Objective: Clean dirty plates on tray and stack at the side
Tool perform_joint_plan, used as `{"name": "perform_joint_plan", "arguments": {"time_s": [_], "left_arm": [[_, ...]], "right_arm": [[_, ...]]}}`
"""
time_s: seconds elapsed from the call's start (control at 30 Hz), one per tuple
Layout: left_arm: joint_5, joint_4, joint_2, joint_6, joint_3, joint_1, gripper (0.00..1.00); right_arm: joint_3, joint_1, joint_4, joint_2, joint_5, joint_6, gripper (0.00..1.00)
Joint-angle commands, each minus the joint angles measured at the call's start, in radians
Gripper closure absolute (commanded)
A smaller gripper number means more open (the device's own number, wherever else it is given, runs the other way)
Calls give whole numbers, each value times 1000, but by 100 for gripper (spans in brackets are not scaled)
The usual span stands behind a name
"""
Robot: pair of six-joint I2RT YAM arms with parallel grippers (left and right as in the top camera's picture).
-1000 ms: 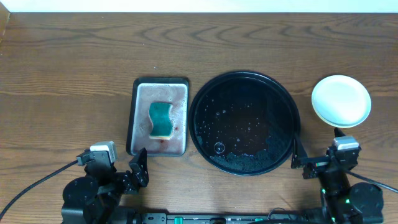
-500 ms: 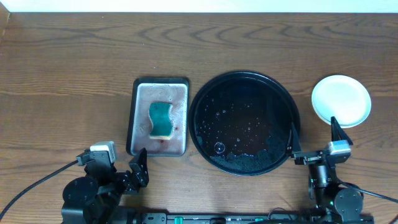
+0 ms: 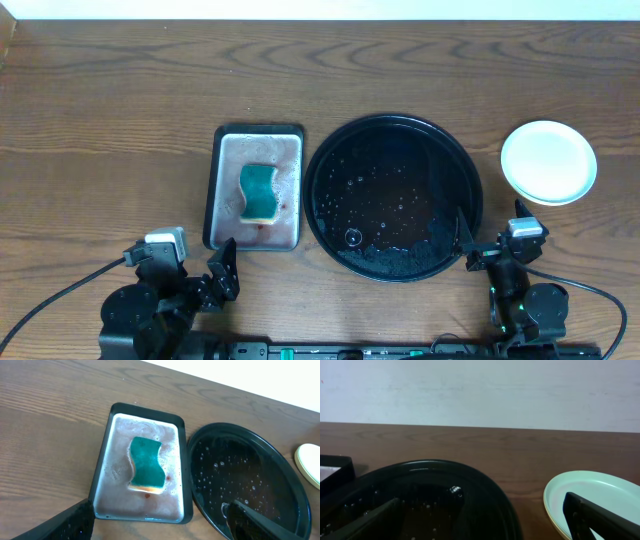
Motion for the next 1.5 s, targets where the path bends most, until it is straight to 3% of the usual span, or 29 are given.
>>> {"name": "perform_joint_plan", "arguments": {"time_s": [0.0,1.13,1.23,1.37,1.47], "left_arm": [[-12,3,-6,24,-3,-3,15],[-12,3,-6,24,-4,-3,15],[-66,-19,-6,71,-8,2,15],[-73,0,-15,88,-81,51,15],[-57,103,-60,84,-188,93,15]], "right_arm": [[-1,-8,-4,-7,-2,-10,1],[-1,-8,-4,-7,-2,-10,1],[-1,-8,-4,-7,-2,-10,1],[-1,-8,-4,-7,-2,-10,1],[-1,-8,-4,-7,-2,-10,1]]}}
